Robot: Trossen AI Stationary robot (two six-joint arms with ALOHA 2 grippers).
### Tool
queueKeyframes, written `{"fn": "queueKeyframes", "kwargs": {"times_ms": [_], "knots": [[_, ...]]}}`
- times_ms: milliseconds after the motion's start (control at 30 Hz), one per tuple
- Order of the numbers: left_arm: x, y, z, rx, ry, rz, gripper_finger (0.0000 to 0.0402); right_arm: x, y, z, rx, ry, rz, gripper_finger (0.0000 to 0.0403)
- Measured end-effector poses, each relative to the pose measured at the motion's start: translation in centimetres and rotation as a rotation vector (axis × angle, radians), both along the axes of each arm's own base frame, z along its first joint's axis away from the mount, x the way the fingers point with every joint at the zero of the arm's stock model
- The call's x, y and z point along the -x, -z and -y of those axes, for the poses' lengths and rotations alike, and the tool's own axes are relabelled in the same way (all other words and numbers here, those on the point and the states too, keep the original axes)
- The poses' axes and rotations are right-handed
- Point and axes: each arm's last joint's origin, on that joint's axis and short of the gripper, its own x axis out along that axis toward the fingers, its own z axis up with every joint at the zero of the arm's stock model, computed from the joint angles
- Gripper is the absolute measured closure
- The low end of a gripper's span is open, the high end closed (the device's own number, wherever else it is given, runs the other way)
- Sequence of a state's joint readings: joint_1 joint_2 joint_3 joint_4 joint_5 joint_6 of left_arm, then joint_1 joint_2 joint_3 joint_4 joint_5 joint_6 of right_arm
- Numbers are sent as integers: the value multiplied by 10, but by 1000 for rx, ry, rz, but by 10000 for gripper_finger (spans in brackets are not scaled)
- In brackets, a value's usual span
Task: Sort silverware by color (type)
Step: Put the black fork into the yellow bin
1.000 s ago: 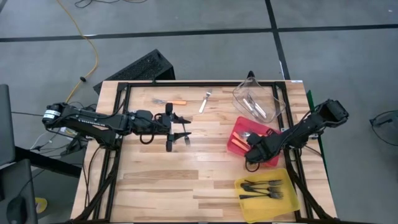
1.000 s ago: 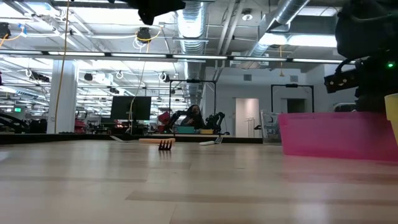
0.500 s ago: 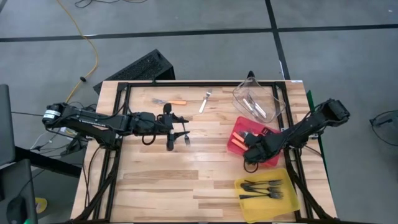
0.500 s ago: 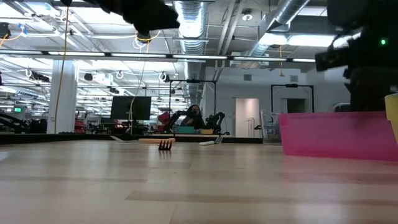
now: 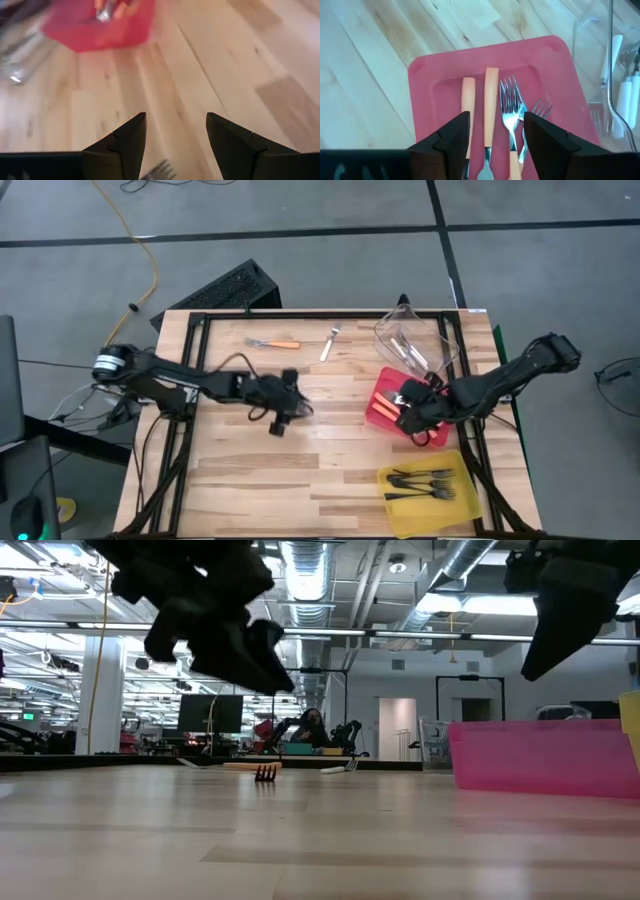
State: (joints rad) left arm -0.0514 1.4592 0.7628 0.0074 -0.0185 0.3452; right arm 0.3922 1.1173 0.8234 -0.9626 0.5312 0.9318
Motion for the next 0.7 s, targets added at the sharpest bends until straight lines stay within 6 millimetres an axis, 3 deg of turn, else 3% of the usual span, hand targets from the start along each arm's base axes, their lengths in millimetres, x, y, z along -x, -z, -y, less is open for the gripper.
{"fn": "queueKeyframes", "kwargs": {"times_ms": [167, 467, 700], "knots": [[-8, 24, 4, -22, 23, -69, 210, 1, 0, -3, -2, -16, 4, 194], [-15, 46, 2, -95, -22, -106, 210, 1, 0, -6, 5, -28, 15, 194], [6, 69, -1, -130, -124, -11, 210, 1, 0, -6, 4, -28, 17, 194]]}}
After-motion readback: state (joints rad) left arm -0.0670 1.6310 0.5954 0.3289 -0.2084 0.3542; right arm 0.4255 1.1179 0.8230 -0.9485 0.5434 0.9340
